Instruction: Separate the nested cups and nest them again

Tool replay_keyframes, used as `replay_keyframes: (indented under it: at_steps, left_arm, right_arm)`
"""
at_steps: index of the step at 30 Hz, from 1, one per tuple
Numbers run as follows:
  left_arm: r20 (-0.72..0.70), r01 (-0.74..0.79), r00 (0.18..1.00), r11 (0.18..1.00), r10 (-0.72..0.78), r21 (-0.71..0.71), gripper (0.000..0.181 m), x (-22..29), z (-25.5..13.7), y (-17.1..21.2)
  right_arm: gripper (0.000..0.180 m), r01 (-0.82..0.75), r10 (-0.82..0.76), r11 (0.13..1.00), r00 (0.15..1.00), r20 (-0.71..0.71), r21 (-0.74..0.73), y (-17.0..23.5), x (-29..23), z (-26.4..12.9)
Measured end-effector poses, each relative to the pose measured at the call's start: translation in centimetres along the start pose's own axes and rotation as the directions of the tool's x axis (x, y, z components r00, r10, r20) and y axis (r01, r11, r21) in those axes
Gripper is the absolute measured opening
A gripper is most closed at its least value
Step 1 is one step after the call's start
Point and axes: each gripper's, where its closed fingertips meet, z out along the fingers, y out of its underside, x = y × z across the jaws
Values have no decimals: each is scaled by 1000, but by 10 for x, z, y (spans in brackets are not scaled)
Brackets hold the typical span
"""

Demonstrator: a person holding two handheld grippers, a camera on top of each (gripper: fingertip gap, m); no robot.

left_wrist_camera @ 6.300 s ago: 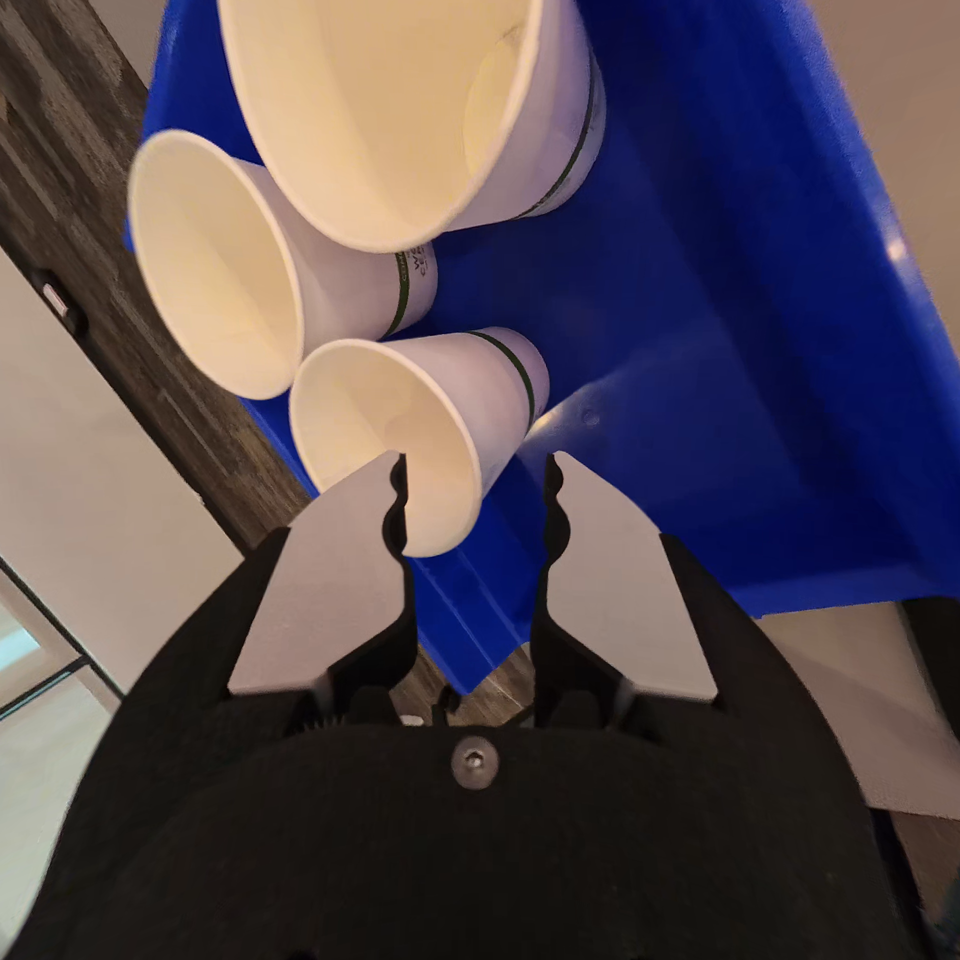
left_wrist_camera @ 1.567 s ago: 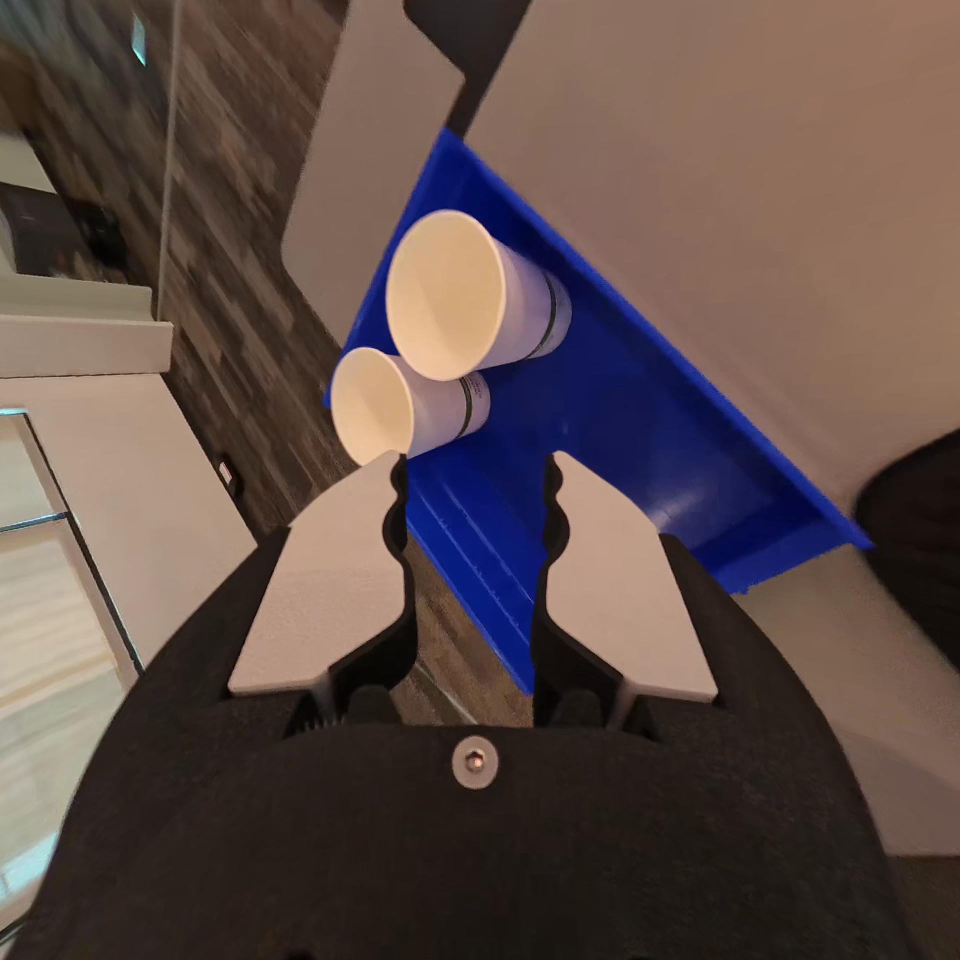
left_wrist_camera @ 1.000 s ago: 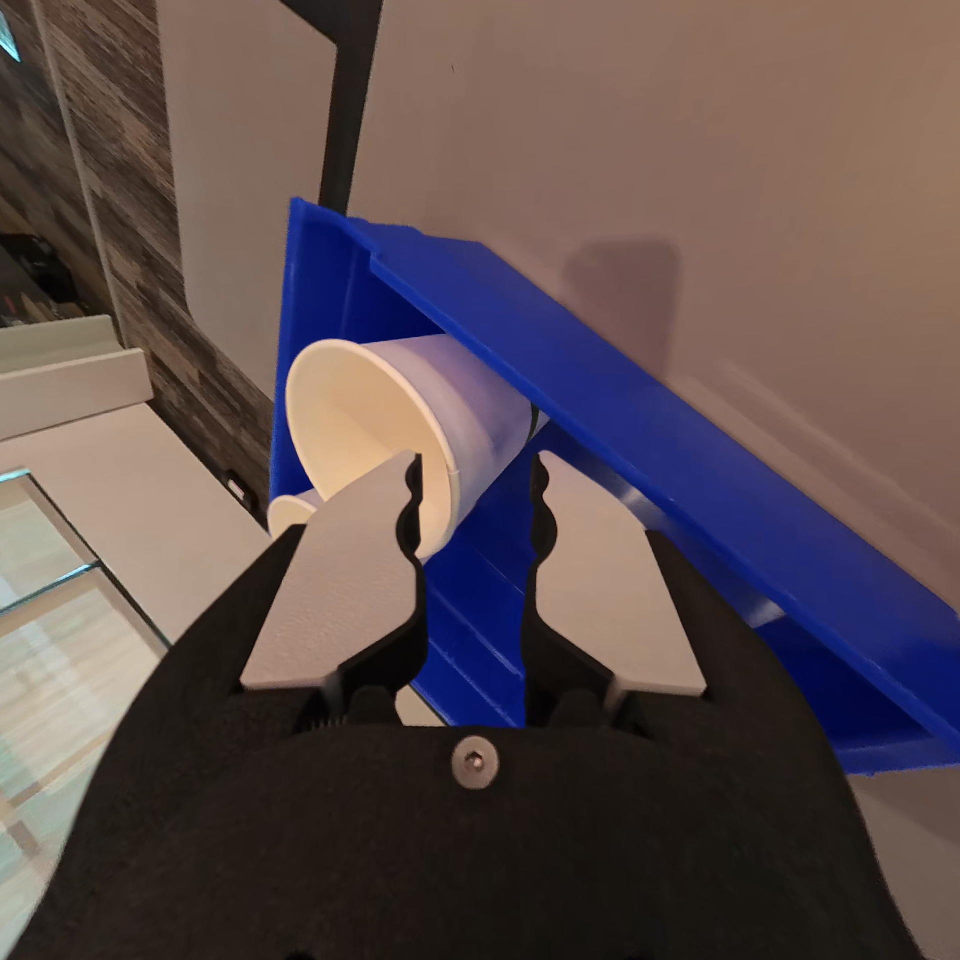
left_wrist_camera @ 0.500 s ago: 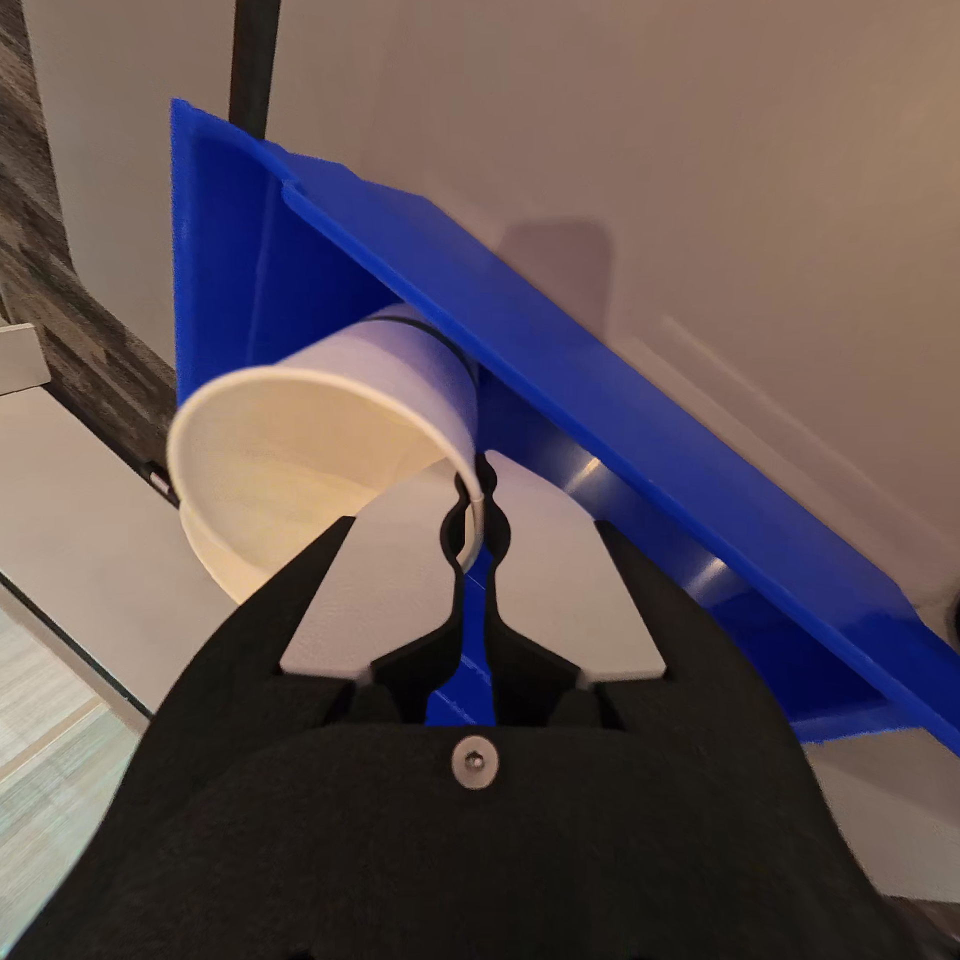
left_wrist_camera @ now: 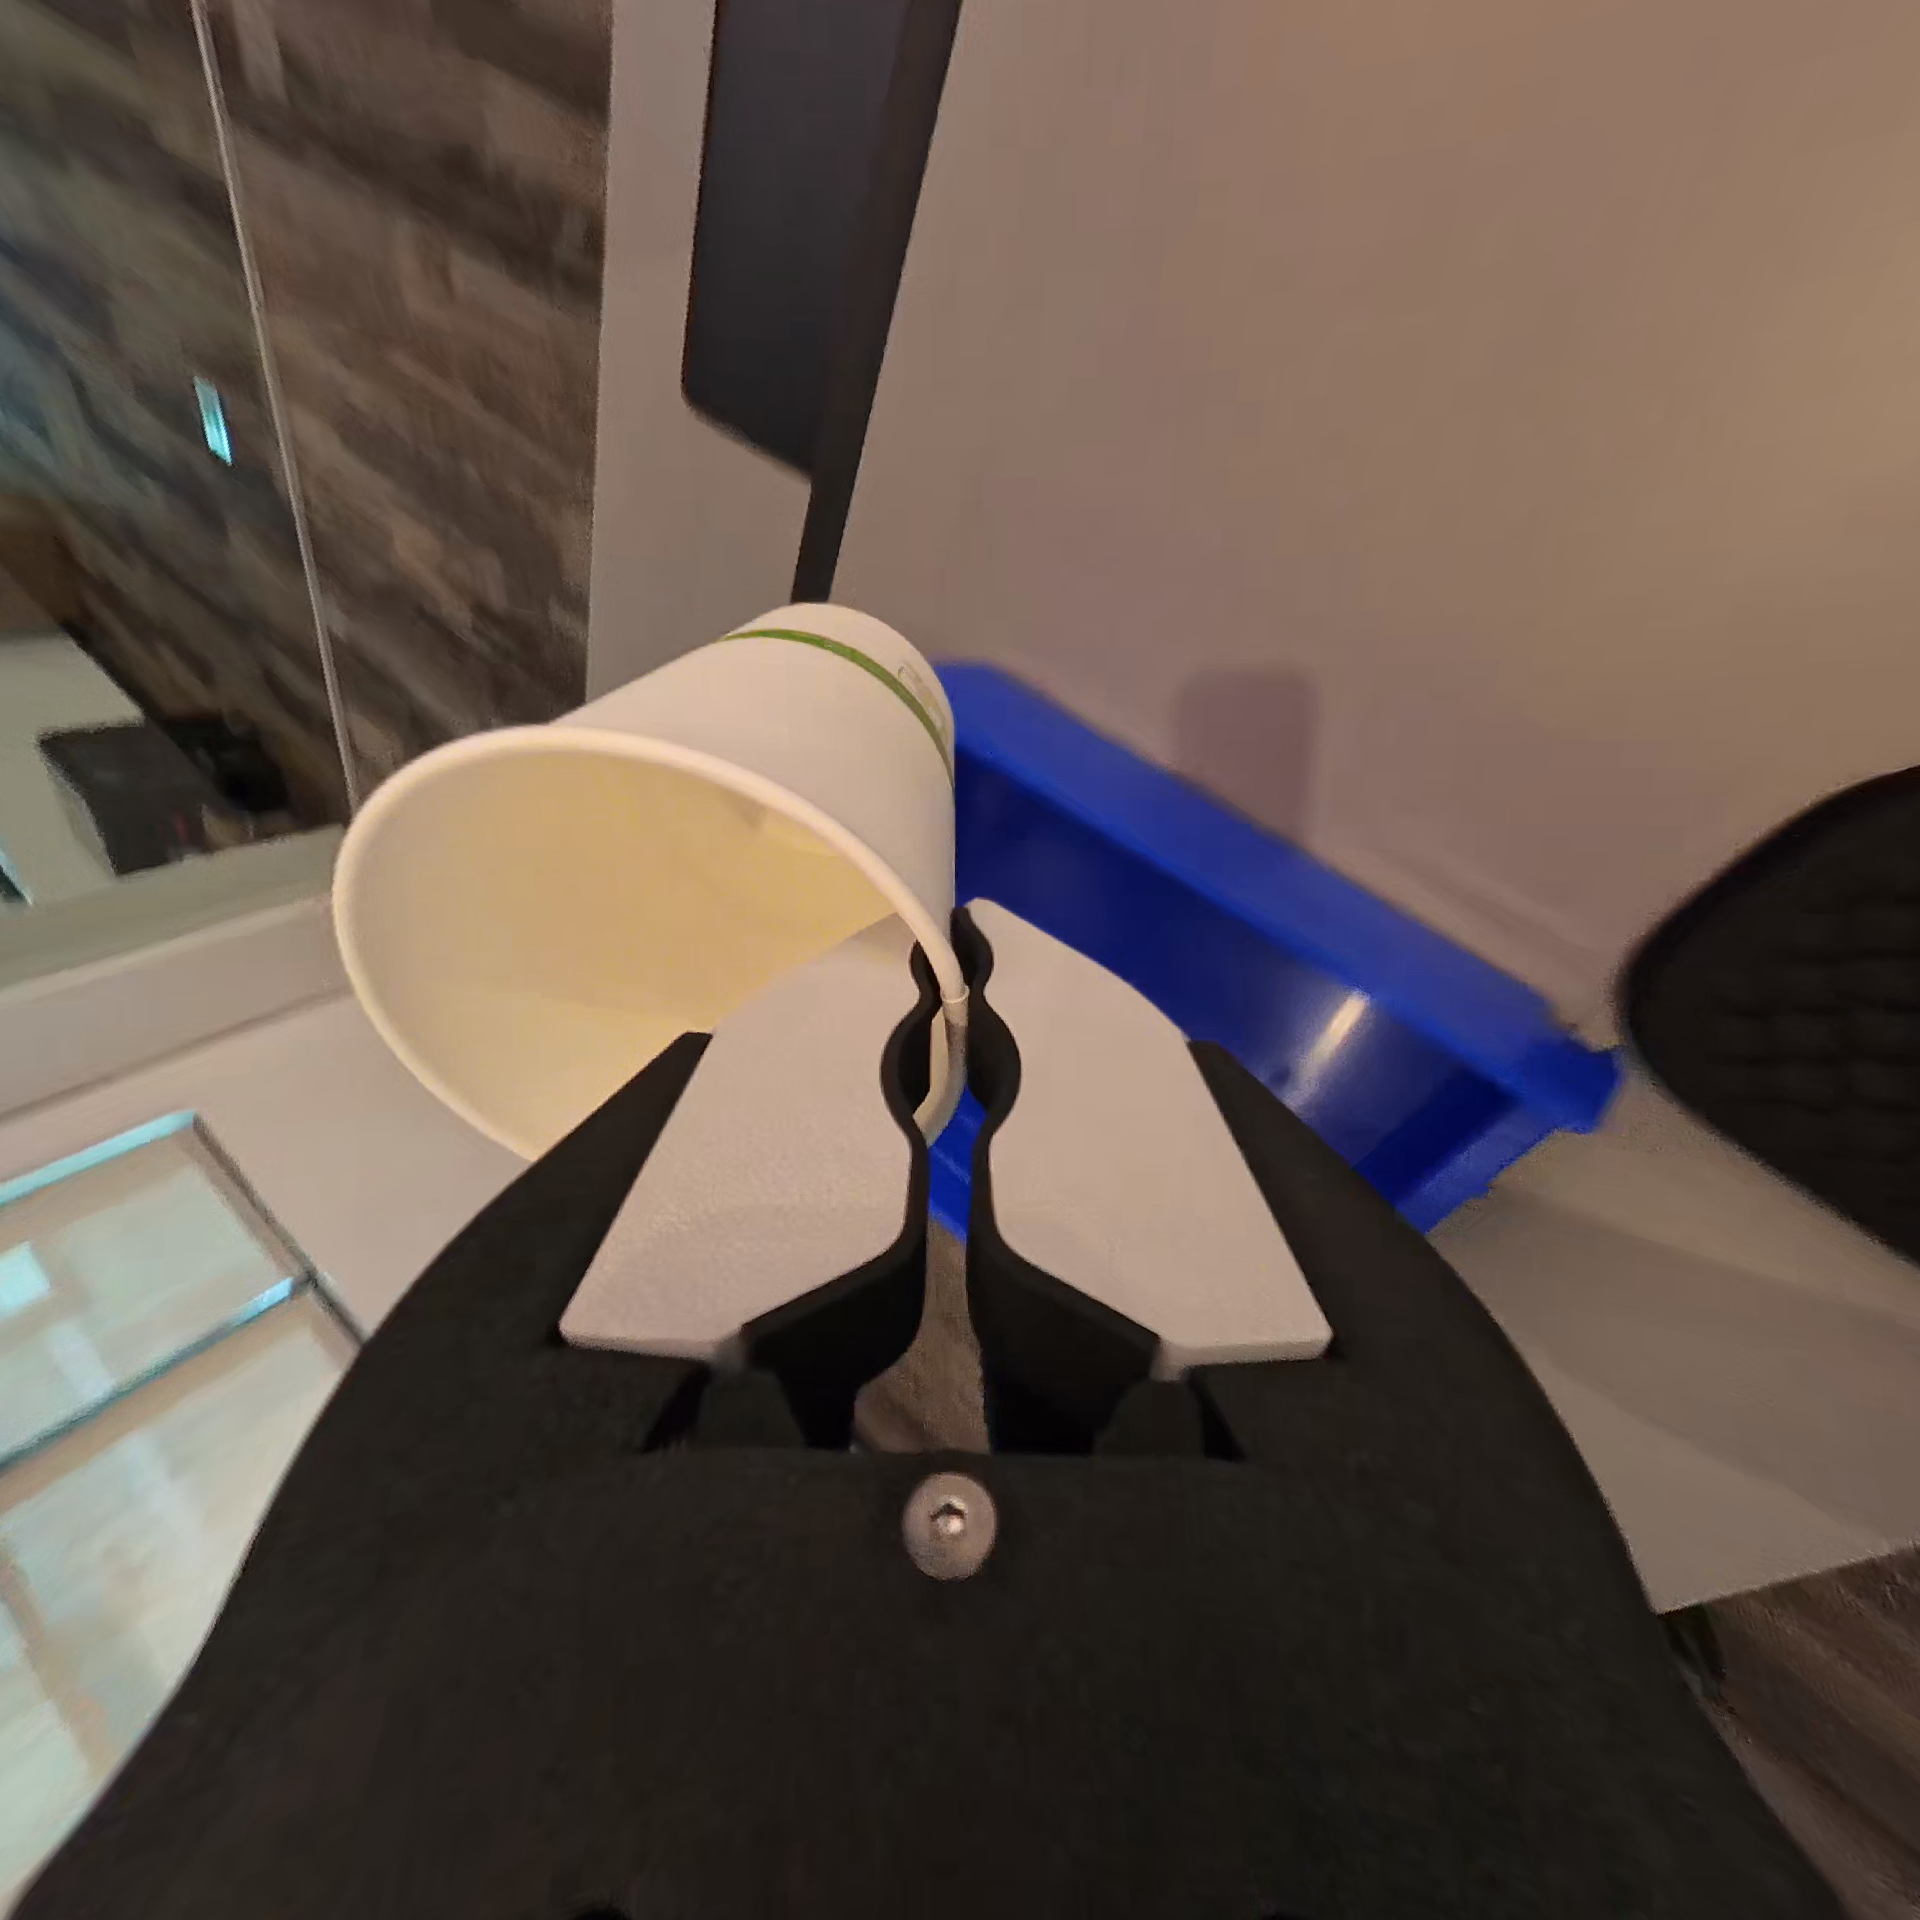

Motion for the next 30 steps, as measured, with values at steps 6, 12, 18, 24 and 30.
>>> replay_keyframes:
  at_steps: [6, 12, 18, 24, 30]
  left_arm:
    - [-130, -175, 967, 945, 217, 277, 0, 64, -73, -110]
    - [-174, -364, 864, 825, 473, 432, 0, 146, -110, -185]
    - [-122, -484, 785, 724, 607, 491, 0, 193, -124, -221]
    - [-98, -539, 749, 688, 656, 487, 0, 209, -127, -230]
    - [-108, -540, 738, 678, 667, 499, 0, 216, -126, -231]
  right_arm:
    - [81, 196, -223, 975, 882, 414, 108, -26, -126, 28]
    - [87, 163, -229, 973, 629, 743, 161, -33, -251, 39]
    - [97, 183, -170, 980, 535, 828, 82, -14, -314, 56]
    - [100, 151, -41, 988, 424, 905, -26, 5, -349, 59]
    - [96, 180, -41, 983, 368, 929, -28, 14, -364, 56]
